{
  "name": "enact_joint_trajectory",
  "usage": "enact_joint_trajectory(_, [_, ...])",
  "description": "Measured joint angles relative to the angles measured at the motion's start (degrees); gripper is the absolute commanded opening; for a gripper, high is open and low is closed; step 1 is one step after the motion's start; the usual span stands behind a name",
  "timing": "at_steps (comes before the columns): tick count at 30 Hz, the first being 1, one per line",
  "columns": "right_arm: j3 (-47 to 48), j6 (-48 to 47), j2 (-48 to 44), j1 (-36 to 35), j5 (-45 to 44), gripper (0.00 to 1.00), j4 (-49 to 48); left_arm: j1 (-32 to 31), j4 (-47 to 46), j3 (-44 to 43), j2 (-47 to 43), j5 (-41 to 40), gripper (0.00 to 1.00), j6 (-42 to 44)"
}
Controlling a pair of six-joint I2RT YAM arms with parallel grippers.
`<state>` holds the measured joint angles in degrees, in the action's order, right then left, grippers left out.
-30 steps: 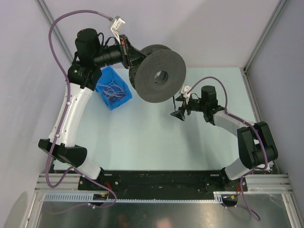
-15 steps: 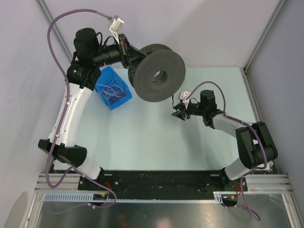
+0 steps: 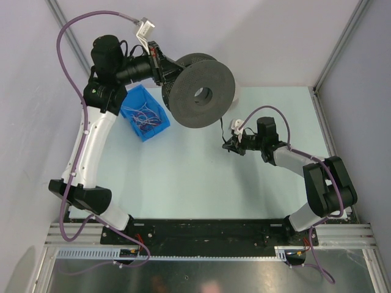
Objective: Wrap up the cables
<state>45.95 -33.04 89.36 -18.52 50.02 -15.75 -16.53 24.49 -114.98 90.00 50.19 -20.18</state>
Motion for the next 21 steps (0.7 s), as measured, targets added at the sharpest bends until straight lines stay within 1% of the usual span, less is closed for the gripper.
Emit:
enact_joint_trajectory(3, [0.0,0.0,-0.1,0.0,-0.1,0.00,0.8,0.3,-0.1,0.0,0.0,-1.4,0.00,-0.9])
enact_joint_trajectory(6, [-0.1,0.0,-0.8,-0.5,-1.0,0.00,1.4,0.3,-0.6,1.2,-0.5,-6.9,0.00,-2.0])
enact_joint_trajectory(9, [-0.2,-0.3,-3.5,-2.9,-2.5,0.00,3.3,0.3,-1.1,4.6,-1.8,-17.3,0.00,-3.1])
enact_joint_trajectory(14, [-0.2,-2.6,-10.9,-11.5,-5.3,0.00,7.9,-0.8,-0.8,8.3,-1.5,-37.2,0.00,-6.2])
enact_joint_trajectory(17, [-0.2,-4.6,-15.2,-16.2,-6.7,0.00,9.5,-2.9,-0.4,9.7,-0.3,-47.4,0.00,-6.5])
enact_joint_trajectory(21, [0.1,-7.0,-20.1,-19.4,-8.3,0.00,12.2,-7.3,0.1,12.0,2.4,-58.3,0.00,-5.7])
